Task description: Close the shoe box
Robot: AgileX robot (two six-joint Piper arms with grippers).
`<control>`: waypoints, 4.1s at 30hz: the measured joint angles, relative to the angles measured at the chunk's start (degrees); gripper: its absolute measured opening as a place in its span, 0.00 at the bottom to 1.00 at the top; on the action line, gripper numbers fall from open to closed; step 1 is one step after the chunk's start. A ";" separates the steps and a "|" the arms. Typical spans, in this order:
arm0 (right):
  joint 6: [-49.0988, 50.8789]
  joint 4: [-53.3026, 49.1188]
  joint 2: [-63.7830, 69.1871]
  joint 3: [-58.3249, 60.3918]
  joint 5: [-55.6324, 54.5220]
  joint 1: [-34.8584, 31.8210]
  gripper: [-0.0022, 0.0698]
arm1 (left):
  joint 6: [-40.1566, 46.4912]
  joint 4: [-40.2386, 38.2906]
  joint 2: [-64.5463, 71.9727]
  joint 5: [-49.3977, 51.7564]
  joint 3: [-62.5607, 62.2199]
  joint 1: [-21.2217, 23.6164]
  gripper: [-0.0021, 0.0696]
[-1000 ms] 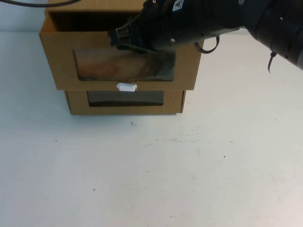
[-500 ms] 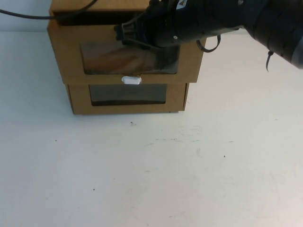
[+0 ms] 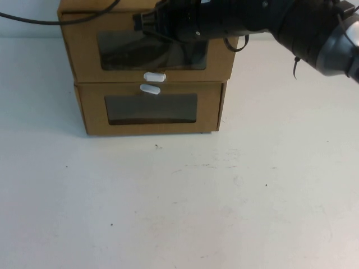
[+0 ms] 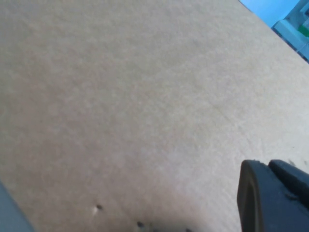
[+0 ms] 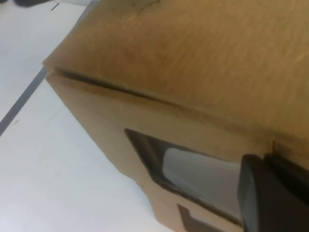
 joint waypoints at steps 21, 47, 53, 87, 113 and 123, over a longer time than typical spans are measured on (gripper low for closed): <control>-2.82 0.09 -3.52 -5.19 21.25 -1.08 0.01 | 0.00 8.02 -12.53 0.26 0.86 0.00 0.03; 10.31 -15.85 -70.52 68.52 0.07 -1.31 0.01 | 10.25 18.08 -88.66 -54.79 106.08 0.00 0.03; 14.21 -16.19 -88.52 88.97 -16.38 -1.31 0.01 | 10.68 15.32 -107.43 -66.38 120.92 0.00 0.03; 14.73 -14.95 -94.45 114.59 -38.96 -1.31 0.01 | 10.43 14.32 -120.46 -63.55 141.08 0.00 0.03; -2.96 -9.80 -114.07 114.59 -20.23 -29.74 0.01 | 10.43 14.32 -120.36 -63.55 141.08 0.00 0.03; -3.05 -9.80 -114.07 114.59 -19.90 -29.96 0.01 | 10.43 14.32 -120.36 -63.46 141.08 0.00 0.03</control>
